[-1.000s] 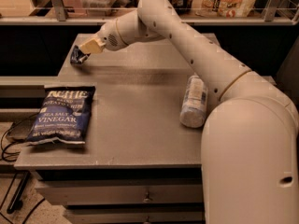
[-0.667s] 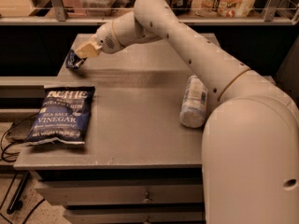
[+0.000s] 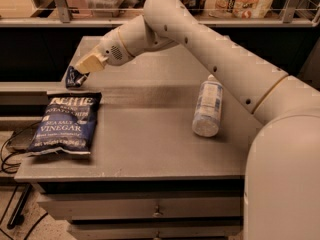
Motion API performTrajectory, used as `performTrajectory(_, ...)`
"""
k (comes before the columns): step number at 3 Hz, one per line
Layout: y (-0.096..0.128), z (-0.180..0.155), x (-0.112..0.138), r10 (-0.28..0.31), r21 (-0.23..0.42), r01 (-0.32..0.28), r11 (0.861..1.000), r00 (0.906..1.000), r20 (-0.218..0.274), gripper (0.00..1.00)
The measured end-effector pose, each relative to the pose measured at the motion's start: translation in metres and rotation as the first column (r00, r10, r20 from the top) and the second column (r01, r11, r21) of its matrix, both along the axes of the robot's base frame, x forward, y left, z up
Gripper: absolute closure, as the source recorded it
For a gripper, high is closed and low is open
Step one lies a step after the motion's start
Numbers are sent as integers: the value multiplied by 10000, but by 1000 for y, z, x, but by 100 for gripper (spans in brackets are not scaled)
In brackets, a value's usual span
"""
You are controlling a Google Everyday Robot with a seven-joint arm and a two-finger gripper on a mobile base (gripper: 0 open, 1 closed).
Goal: Move rxbar blueberry near blue chip bag
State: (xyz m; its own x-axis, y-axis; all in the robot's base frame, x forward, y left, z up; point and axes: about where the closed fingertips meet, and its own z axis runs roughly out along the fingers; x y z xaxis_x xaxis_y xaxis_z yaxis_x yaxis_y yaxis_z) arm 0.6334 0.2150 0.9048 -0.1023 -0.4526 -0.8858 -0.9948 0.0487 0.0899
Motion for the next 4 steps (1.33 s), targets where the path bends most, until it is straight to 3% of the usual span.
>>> performTrajectory(1, -17, -1, -26, -4, -228, -3, 9997, 9995, -328, 59)
performTrajectory(3, -53, -6, -55, -231, -502, 193, 9986, 9967, -777, 12)
performTrajectory(4, -52, -7, -56, -213, -511, 173, 9985, 9966, -798, 0)
